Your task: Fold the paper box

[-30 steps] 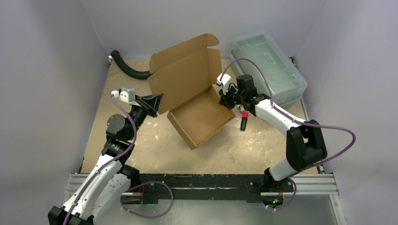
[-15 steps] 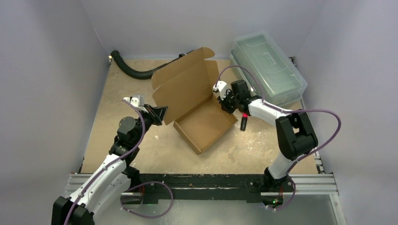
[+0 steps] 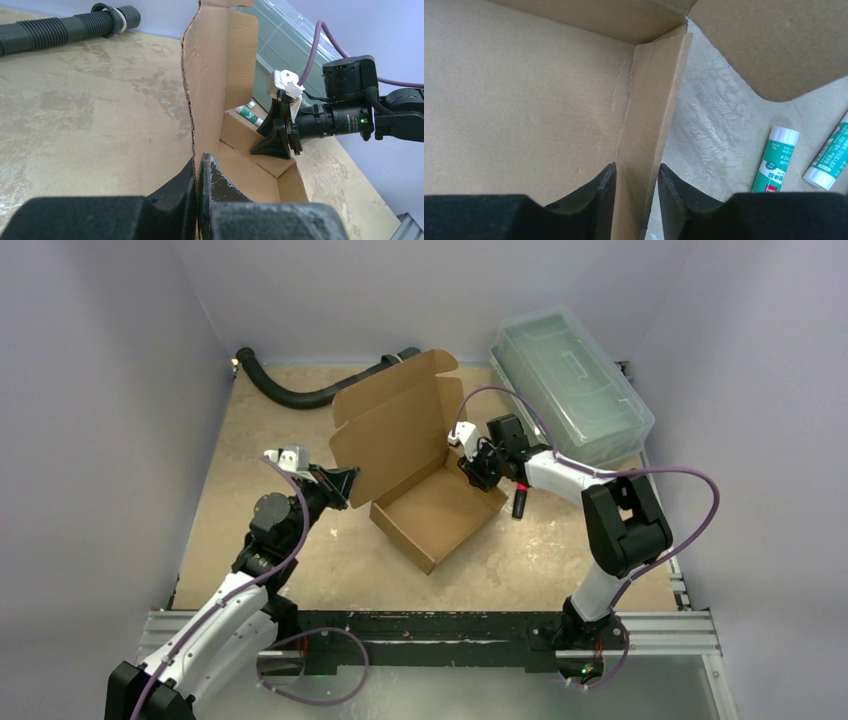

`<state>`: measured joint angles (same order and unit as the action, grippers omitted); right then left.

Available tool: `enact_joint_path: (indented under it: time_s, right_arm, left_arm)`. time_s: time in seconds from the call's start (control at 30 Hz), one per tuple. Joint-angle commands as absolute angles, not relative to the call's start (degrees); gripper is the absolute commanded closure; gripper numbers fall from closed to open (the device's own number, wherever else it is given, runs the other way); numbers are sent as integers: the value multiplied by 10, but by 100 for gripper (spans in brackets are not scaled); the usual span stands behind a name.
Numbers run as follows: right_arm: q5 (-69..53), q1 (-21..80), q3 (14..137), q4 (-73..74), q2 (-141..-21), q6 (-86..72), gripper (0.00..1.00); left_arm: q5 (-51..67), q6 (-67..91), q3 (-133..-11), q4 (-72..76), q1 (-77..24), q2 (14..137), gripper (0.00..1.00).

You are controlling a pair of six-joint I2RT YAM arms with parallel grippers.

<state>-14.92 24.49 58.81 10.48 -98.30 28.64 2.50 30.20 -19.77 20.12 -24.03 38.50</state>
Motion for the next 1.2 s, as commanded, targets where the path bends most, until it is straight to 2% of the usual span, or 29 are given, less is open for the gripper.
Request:
enact_joint_path:
  time_s: [0.0,0.17,0.4,0.73,0.9,1.17]
  right_arm:
    - [-160,250,610,124,-985,313,59]
    - [-146,252,613,125,-1003,315,61]
    - [-106,256,606,94,-990,296,100]
    - [-67,256,581,38,-935,283,100]
    - [-58,251,583,35,-947,276,82]
    - [-82,236,590,33,-970,260,65]
  left_arm:
    - [2,281,-198,240,-248,374,100]
    - [2,272,-209,246,-255,386,100]
    - [2,264,-229,241,-257,394,100]
    - [26,238,-276,223,-262,417,100]
    - [35,226,-285,224,-266,423,100]
    - [39,221,-285,223,-276,432,100]
